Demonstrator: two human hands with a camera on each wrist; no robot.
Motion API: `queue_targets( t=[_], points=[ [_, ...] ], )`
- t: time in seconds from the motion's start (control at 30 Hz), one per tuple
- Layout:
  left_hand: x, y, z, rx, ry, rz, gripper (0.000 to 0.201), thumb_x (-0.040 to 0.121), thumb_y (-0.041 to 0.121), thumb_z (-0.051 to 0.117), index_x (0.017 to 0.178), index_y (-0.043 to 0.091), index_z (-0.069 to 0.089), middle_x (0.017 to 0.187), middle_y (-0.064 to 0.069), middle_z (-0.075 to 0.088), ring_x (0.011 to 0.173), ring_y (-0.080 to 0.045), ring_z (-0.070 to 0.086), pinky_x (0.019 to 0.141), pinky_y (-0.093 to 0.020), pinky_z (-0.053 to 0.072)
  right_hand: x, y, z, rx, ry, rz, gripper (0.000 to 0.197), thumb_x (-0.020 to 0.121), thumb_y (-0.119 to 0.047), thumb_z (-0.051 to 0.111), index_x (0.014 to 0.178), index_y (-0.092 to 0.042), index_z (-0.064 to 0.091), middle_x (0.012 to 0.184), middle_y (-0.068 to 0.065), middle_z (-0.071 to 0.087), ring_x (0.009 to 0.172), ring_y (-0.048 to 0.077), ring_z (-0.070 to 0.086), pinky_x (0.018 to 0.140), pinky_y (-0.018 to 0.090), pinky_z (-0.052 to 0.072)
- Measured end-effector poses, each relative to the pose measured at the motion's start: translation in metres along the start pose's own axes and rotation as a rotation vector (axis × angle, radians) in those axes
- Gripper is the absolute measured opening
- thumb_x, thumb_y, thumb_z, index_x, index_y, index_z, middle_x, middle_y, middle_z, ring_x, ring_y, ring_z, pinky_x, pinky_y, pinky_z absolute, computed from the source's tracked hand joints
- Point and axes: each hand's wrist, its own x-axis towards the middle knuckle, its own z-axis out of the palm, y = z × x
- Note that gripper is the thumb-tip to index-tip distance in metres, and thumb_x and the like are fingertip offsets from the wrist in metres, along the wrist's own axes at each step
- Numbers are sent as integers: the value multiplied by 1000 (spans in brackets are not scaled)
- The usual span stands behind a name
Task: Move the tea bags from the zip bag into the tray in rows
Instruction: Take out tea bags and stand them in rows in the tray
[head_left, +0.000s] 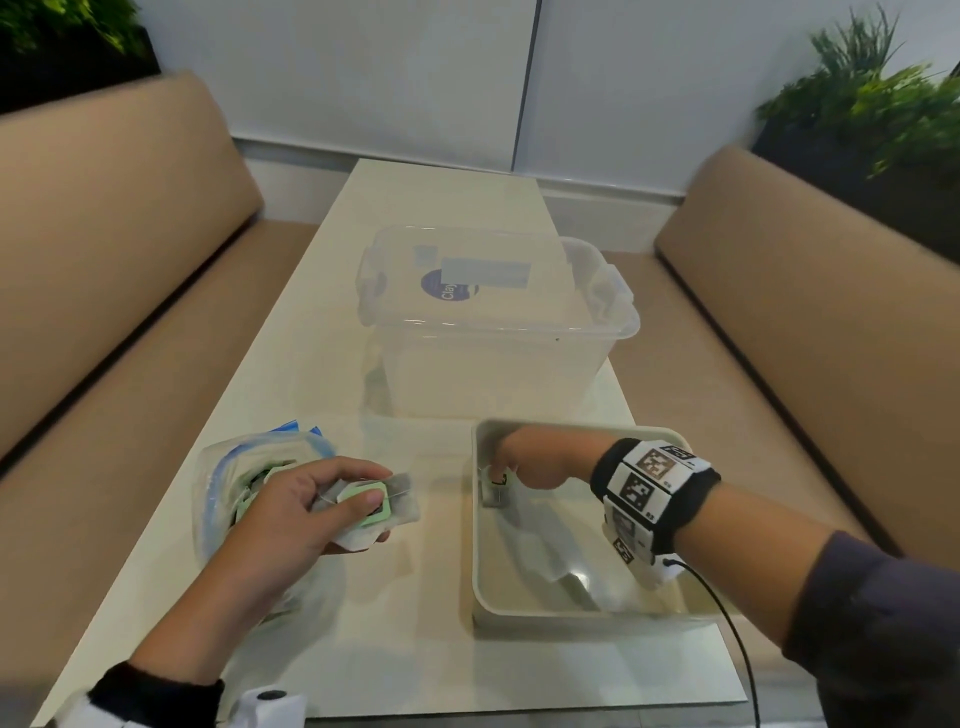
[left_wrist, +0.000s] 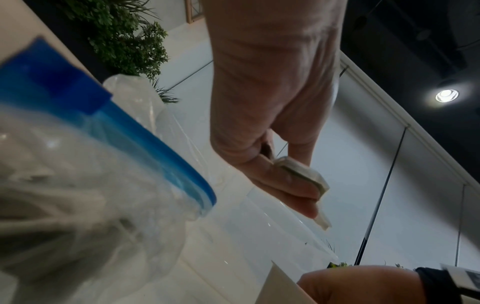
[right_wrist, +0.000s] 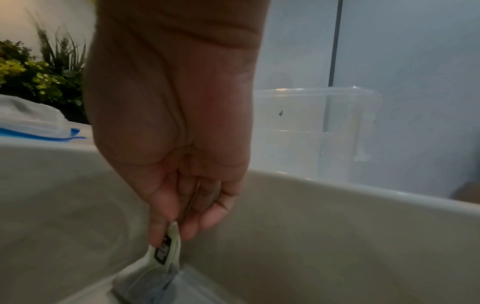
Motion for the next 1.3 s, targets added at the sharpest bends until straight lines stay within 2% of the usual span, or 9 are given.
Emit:
queue_targets(
  t=[0.33,0.5,0.63,0.73,0.83,0.97,1.1,1.17,1.3],
  points=[
    [-2,-1,11,47,-31,-27,14,84,8,67,94,17,72,80,1,72,67,-24,69,42,-18,42,2,-8,5,-79,2,-22,43,90,0,38,131,-5,52,137,12,48,123,30,47,105,38,38],
    [-5,-1,16,22,-38,-56,17,85,8,66,99,17,70,83,-1,72,63,-17,70,41,-19,43,-5,-10,4,-81,16,-40,48,88,2,38,133,-7,49,142,11,40,127,30,42,106,39,36],
    [-6,-2,22,-21,-24,-53,22,84,7,66,103,19,68,91,-11,72,68,-25,71,40,-21,44,-15,-9,1,-54,72,-41,51,85,6,39,133,-9,50,145,8,38,126,29,44,104,39,40],
    [-5,-1,26,-25,-6,-24,21,83,8,68,101,20,69,90,-12,72,73,-30,68,40,-21,43,-35,-10,-14,118,280,-62,50,86,5,41,131,-13,54,144,4,41,126,24,45,105,35,39],
    [-4,2,34,-50,12,4,16,82,9,69,95,19,70,87,-10,72,67,-29,69,38,-21,40,-68,-21,-33,458,480,-181,26,94,-17,52,118,-17,62,121,0,60,105,12,60,92,24,47],
    [-2,12,46,-67,6,66,12,80,12,70,89,19,71,82,-13,72,61,-26,68,39,-20,40,-95,-41,-39,879,278,-283,33,81,-27,71,111,-17,60,97,4,67,79,18,68,75,29,58],
    [-3,22,52,-88,-49,65,31,68,27,73,98,21,68,85,-13,73,69,-28,68,42,-19,41,-93,-41,-27,1075,384,-285,32,82,-12,71,112,-13,61,94,21,63,69,18,68,70,30,58],
    [-3,24,51,-80,-63,52,35,68,23,74,101,20,64,83,-9,74,67,-24,69,43,-18,42,-96,-38,-24,1157,425,-278,31,81,-9,70,111,-10,61,97,26,63,69,16,66,69,28,58],
    [-4,23,53,-61,-64,87,5,79,11,70,82,10,67,70,-5,68,54,-19,64,41,-18,40,-106,-33,-25,1187,470,-289,33,81,-4,70,110,-12,57,86,19,62,66,12,63,73,32,59]
  ],
)
